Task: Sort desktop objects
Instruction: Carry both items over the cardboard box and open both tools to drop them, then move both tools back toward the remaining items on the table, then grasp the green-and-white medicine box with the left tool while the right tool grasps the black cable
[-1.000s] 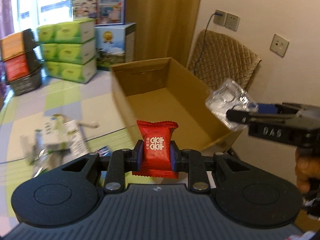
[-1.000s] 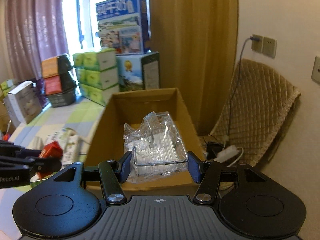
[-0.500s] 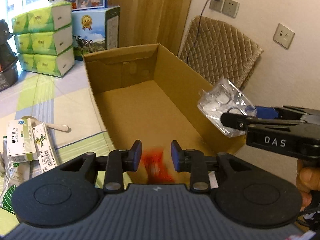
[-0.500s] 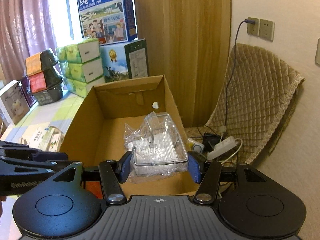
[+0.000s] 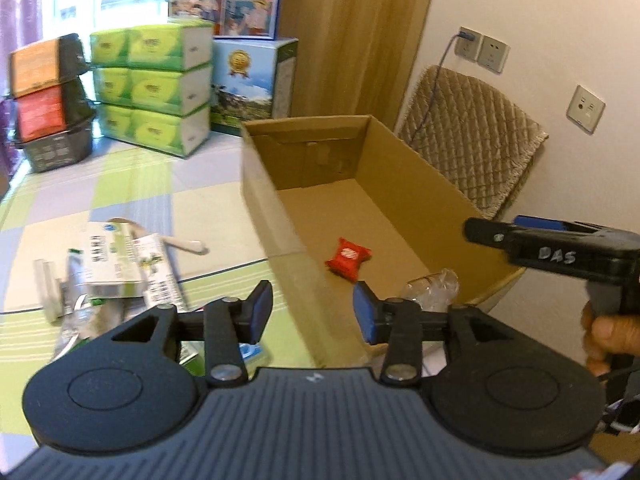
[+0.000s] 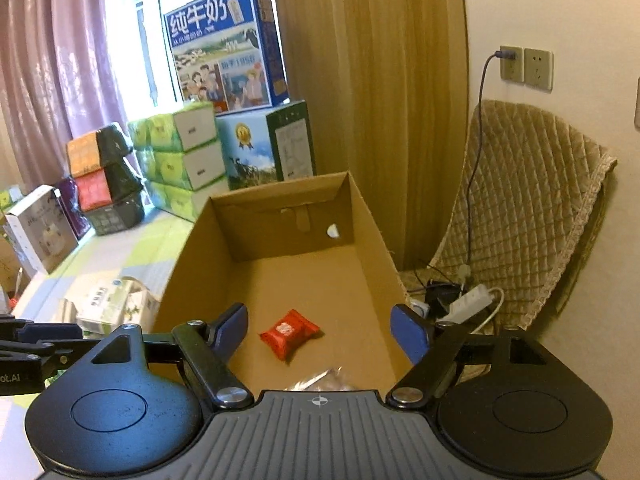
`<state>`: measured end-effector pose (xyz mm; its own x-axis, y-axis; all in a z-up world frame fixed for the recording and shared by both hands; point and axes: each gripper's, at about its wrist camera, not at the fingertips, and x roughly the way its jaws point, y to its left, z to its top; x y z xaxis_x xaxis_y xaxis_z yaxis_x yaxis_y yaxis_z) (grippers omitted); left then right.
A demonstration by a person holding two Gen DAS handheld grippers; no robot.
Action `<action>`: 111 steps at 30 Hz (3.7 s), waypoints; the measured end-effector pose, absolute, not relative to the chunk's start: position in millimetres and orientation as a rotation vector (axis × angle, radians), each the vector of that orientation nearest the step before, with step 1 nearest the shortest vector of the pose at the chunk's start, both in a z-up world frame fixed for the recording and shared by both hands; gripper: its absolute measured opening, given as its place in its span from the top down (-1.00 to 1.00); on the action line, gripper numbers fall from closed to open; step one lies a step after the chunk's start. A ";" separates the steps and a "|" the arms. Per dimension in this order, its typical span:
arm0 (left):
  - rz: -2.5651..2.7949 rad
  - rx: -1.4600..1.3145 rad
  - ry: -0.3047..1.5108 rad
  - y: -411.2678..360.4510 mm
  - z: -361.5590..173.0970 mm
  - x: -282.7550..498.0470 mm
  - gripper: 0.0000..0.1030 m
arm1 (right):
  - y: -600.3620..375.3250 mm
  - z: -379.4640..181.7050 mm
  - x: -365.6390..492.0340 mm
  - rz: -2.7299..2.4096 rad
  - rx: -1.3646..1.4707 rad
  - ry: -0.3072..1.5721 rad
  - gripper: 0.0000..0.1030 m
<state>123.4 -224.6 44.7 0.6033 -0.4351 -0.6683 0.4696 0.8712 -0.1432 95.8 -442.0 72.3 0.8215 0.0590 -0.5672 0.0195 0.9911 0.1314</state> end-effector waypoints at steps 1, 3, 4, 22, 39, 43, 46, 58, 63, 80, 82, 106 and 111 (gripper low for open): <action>-0.513 0.046 0.761 -219.5 46.1 121.4 0.24 | -440.3 75.8 92.1 0.022 0.137 0.606 -0.49; -0.494 0.040 0.764 -208.8 48.8 116.5 0.23 | -435.1 83.2 83.8 0.030 0.139 0.606 -0.53; -0.487 0.037 0.763 -203.6 49.8 113.4 0.21 | -431.5 87.0 79.1 0.036 0.139 0.606 -0.55; -0.328 -0.007 0.758 -93.2 47.5 45.3 -0.36 | -320.4 98.3 8.5 0.225 0.081 0.620 -0.96; -0.227 0.017 0.786 -20.2 16.0 32.2 -0.68 | -268.8 36.2 -6.8 0.296 0.084 0.714 -0.96; -0.239 0.040 0.804 -18.8 5.0 39.2 -0.68 | -265.8 25.1 -4.5 0.294 0.075 0.727 -0.96; -0.272 0.066 0.815 -21.6 -0.9 45.2 -0.68 | -264.6 21.7 0.4 0.298 0.069 0.738 -0.96; -0.535 0.276 0.851 -45.1 -17.2 104.6 -0.59 | -242.8 -4.4 37.0 0.401 -0.123 0.804 -0.95; -0.669 0.360 0.852 -59.9 -28.6 133.4 -0.51 | -235.4 -23.4 60.3 0.438 -0.165 0.871 -0.68; -0.845 0.432 0.952 -101.1 -81.4 209.2 -0.23 | -227.6 -74.4 123.3 0.421 -0.206 0.959 -0.15; -0.839 0.423 0.968 -100.9 -83.1 209.1 -0.11 | -228.8 -77.4 128.4 0.416 -0.193 0.962 -0.07; -0.446 0.080 0.920 -31.3 -71.4 67.1 0.01 | -212.8 -75.9 50.8 0.473 -0.047 0.918 0.04; -0.447 0.050 0.915 -24.1 -77.3 67.0 -0.11 | -194.1 -86.0 45.1 0.484 -0.189 0.870 0.05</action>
<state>67.0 -24.1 -77.3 0.5247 -0.3524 -0.7749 0.3940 0.9075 -0.1459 45.1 -194.1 -86.0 0.5452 0.3300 -0.7706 -0.4808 0.8761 0.0350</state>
